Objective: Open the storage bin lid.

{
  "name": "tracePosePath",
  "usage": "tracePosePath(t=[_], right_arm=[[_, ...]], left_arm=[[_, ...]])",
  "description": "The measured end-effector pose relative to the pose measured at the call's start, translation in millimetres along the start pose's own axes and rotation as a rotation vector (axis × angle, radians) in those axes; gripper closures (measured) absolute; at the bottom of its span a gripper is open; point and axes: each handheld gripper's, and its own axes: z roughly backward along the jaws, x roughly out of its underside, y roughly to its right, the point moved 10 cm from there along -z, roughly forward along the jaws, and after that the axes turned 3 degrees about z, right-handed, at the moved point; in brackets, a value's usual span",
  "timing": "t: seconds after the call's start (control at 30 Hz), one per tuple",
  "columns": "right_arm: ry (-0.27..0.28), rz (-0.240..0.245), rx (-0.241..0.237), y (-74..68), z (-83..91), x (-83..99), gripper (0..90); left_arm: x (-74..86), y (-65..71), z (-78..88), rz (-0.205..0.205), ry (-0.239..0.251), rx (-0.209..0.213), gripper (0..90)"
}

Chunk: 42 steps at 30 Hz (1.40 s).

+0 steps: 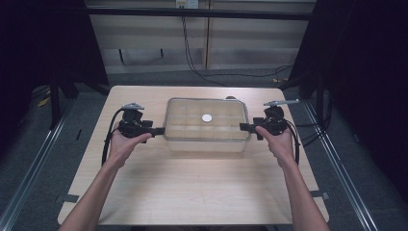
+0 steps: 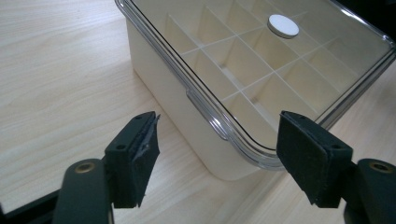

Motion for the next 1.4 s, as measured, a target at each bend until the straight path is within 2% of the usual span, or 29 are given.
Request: tracePosePath(t=[0.1,0.23,0.27,0.33,0.37,0.4,0.5,0.57,0.6,0.73,0.87,0.97,1.0,1.13,1.2,1.3,1.37,1.4], right_arm=[[-0.019,-0.006,-0.004,1.6,-2.8,0.2,23.1],[-0.056,-0.017,0.001,8.8,-12.8,6.3,22.5],[-0.07,-0.022,-0.002,10.9,-18.0,9.7,22.5],[-0.083,-0.023,0.003,12.4,-22.4,12.0,22.1],[-0.09,-0.025,0.01,13.6,-24.4,13.0,22.0],[-0.096,-0.029,0.017,14.9,-25.5,13.8,21.9],[-0.1,-0.04,-0.007,17.6,-30.0,16.1,23.6],[-0.102,-0.043,-0.001,18.5,-31.7,16.7,23.4],[-0.098,-0.043,-0.007,17.7,-31.9,16.2,23.4],[-0.102,-0.036,-0.01,15.2,-35.5,14.9,21.0],[-0.11,-0.042,-0.008,16.6,-39.1,14.4,19.5],[-0.139,-0.047,-0.036,14.9,-45.3,17.4,17.4],[-0.146,-0.057,-0.05,14.2,-50.3,17.6,13.8],[-0.14,-0.048,-0.012,14.9,-55.4,13.4,10.5],[-0.141,-0.057,-0.011,15.0,-57.6,13.3,9.1],[-0.142,-0.087,-0.025,15.6,-58.6,15.0,9.0],[-0.143,-0.088,-0.031,15.6,-58.9,15.4,10.0],[-0.139,-0.067,-0.006,16.8,-57.0,14.5,13.9]], left_arm=[[-4.5,3.5,-4.0,-0.015,0.004,0.008,31.3],[-6.2,4.6,-14.2,0.001,-0.006,0.008,31.0],[-5.8,4.3,-20.5,0.009,-0.022,0.01,30.0],[-7.8,5.4,-24.0,0.02,-0.016,0.007,28.6],[-9.5,7.4,-24.7,0.031,-0.003,0.012,28.3],[-10.7,11.7,-26.0,0.021,-0.004,0.033,27.6],[-10.6,14.8,-29.5,0.002,-0.018,0.027,28.9],[-11.1,12.0,-32.2,0.012,-0.019,0.023,28.4],[-10.9,10.1,-34.7,0.027,-0.017,0.037,29.2],[-6.9,5.7,-41.8,0.03,-0.043,0.041,28.7],[-7.5,7.2,-44.8,0.05,-0.041,0.05,27.6],[-8.7,7.4,-47.8,0.049,-0.048,0.042,25.4],[-9.9,6.5,-49.9,0.05,-0.044,0.042,24.9],[-10.6,7.9,-54.6,0.067,-0.05,0.066,22.2],[-10.5,8.8,-56.4,0.066,-0.067,0.075,20.4],[-10.7,8.8,-57.2,0.065,-0.07,0.071,19.0],[-10.9,9.0,-57.7,0.063,-0.068,0.065,19.1],[-11.3,9.6,-57.6,0.059,-0.063,0.052,19.0]])
